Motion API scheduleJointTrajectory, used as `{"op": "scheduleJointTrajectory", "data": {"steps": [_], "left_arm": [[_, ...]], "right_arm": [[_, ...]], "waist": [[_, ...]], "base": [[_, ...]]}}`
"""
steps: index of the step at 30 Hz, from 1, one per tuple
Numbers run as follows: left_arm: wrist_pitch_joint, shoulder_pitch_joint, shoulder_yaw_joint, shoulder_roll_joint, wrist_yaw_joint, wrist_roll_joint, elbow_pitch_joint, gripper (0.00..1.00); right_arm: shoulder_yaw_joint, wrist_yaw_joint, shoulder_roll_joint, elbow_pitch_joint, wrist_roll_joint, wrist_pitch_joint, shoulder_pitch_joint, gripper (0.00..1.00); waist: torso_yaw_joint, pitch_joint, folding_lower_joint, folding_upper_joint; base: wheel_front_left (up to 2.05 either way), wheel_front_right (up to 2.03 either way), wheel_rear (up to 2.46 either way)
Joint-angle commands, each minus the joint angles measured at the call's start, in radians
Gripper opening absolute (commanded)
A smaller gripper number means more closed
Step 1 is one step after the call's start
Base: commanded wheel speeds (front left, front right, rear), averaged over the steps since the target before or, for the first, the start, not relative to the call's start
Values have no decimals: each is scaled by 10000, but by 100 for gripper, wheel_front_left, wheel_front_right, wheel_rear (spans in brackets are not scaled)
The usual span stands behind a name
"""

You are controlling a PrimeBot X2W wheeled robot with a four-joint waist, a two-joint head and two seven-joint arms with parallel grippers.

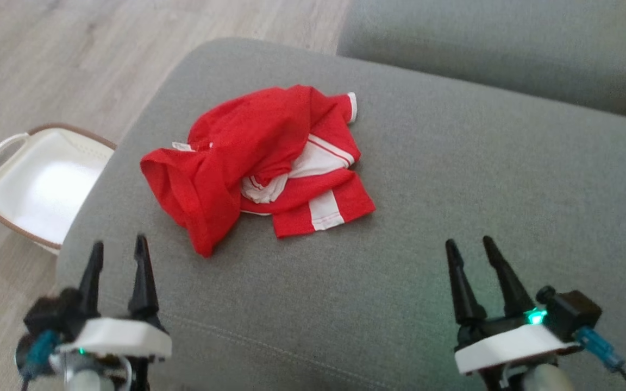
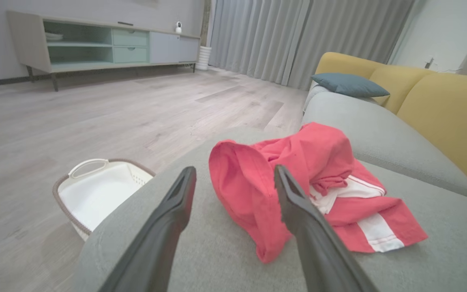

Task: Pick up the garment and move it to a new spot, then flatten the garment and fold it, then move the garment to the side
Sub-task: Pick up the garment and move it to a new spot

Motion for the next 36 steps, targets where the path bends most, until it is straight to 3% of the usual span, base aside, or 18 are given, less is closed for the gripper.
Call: {"op": "scheduleJointTrajectory", "data": {"steps": [1, 7, 11, 21, 33, 34, 35, 36], "left_arm": [[-92, -840, 345, -1, -94, 117, -366, 100], [8, -2652, -19, 646, -868, 444, 537, 100], [950, -4252, -780, 1327, -1205, 255, 1349, 100], [3706, -7790, -3442, 3148, -1280, -2483, 2845, 100], [4902, -9440, -5372, 4103, -1282, -3802, 4895, 100], [4907, -9482, -5496, 4145, -1282, -3934, 5003, 91], [4857, -9530, -5581, 4193, -1282, -4051, 5113, 33], [4773, -9576, -5609, 4235, -1282, -4156, 5252, 0]], "right_arm": [[69, 2, -75, -404, -92, -107, -538, 100], [-896, 2, -75, -916, -538, -107, -1077, 100], [-1551, 2, -75, -1324, -873, -107, -1512, 100], [-1965, 2, -75, -1909, -972, -107, -2206, 100], [-1745, 2, -75, -2142, -1005, -107, -2449, 100], [-1753, 2, -75, -2144, -993, -107, -2458, 100], [-1759, 2, -75, -2150, -972, -107, -2461, 100], [-1754, 2, -75, -2155, -954, -107, -2460, 100]], "waist": [[-155, 317, 0, -1], [-492, 1437, 0, -1], [-744, 2278, 0, -1], [-1352, 3612, 0, -1], [-1973, 4183, 0, -1], [-2005, 4189, 0, -1], [-2029, 4193, 0, -1], [-2051, 4189, 0, -1]], "base": [[0, 0, 0], [0, 0, 0], [0, 0, 0], [0, 0, 0], [0, 0, 0], [0, 0, 0], [0, 0, 0], [0, 0, 0]]}}
